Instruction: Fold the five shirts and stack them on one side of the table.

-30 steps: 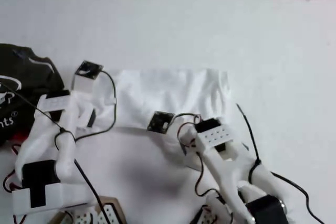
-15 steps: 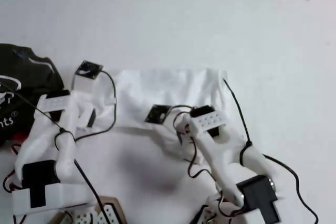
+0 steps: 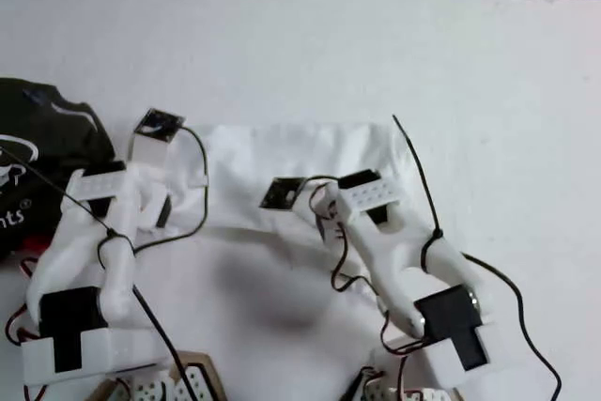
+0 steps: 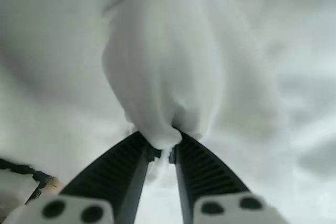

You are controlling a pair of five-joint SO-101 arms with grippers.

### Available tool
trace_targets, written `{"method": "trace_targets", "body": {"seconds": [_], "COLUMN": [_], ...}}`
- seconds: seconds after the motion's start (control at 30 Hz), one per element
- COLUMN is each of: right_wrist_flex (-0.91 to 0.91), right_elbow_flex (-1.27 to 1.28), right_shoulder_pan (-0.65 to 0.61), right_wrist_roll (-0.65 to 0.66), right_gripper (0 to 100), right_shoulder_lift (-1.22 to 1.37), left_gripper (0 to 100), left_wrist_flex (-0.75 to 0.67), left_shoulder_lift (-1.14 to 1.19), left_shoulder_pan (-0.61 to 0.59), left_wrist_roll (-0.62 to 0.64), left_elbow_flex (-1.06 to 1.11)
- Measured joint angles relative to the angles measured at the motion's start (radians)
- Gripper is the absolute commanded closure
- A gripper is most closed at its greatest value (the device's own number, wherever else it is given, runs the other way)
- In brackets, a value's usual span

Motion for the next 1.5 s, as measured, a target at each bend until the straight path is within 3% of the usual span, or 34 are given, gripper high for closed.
{"method": "trace_targets", "body": {"seconds": [0.23,0.43,0.67,1.3,1.37,1.5], "right_wrist_flex": [0.041,0.176,0.247,0.299,0.299,0.321], "right_elbow_flex": [-0.068,-0.293,-0.528,-1.198,-1.257,-1.376], "right_shoulder_pan": [0.018,0.107,0.115,0.127,0.130,0.157], "right_wrist_roll": [0.003,0.008,0.008,0.011,0.011,-0.069], "right_gripper": [98.1,98.1,98.1,97.6,94.2,78.1], "right_shoulder_lift": [0.020,0.044,0.069,0.585,0.634,0.710], "left_gripper": [97,97,97,97,97,97], "left_wrist_flex": [0.000,0.000,0.000,0.000,0.000,0.000], "left_shoulder_lift": [0.000,0.000,0.000,0.000,0.000,0.000], "left_shoulder_pan": [0.000,0.000,0.000,0.000,0.000,0.000], "left_wrist_roll": [0.000,0.000,0.000,0.000,0.000,0.002], "left_elbow_flex": [0.000,0.000,0.000,0.000,0.000,0.000]}}
